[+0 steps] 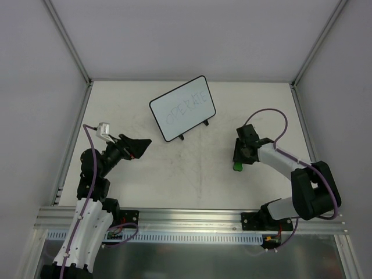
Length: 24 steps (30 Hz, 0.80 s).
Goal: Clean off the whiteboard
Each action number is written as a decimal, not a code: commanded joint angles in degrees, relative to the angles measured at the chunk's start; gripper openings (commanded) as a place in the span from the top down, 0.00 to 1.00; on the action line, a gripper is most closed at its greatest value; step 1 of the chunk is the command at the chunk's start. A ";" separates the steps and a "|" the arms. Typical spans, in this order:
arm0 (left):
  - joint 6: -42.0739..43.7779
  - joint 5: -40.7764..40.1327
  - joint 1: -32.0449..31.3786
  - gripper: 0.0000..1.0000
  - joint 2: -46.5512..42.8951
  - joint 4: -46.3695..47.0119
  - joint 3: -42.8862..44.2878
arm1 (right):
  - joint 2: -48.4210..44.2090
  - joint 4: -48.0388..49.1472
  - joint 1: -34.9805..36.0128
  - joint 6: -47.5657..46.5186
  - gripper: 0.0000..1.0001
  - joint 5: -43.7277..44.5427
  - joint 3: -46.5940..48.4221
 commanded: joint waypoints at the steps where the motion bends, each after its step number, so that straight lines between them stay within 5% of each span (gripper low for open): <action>1: 0.94 -0.67 -0.34 0.01 0.92 4.18 0.11 | 0.92 -0.71 0.61 0.71 0.62 1.64 2.34; 3: 0.24 -0.41 -0.34 0.01 2.06 5.15 -0.15 | 0.75 -0.63 0.61 0.80 0.78 1.73 2.25; 9: -1.44 -1.10 -0.34 0.01 6.53 15.16 -1.47 | -1.01 -0.62 0.70 -0.69 0.92 -0.02 4.88; 24: 5.41 -2.51 0.80 0.01 25.61 39.25 0.82 | 3.46 -1.68 2.19 -4.73 1.00 -4.95 19.56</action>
